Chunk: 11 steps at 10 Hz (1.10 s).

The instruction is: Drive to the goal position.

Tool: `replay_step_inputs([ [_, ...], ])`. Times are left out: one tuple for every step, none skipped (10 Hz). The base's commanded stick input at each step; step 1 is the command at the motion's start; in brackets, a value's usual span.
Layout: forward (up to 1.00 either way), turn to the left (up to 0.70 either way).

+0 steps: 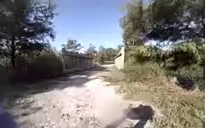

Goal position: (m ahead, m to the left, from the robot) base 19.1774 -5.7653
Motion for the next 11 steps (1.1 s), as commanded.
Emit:
replay_step_inputs([
  [0.7,0.0],
  [0.7,0.0],
  [0.7,0.0],
  [0.7,0.0],
  [0.7,0.0],
  [0.7,0.0],
  [0.7,0.0],
  [0.7,0.0],
  [0.7,0.0],
  [0.7,0.0],
  [0.7,0.0],
])
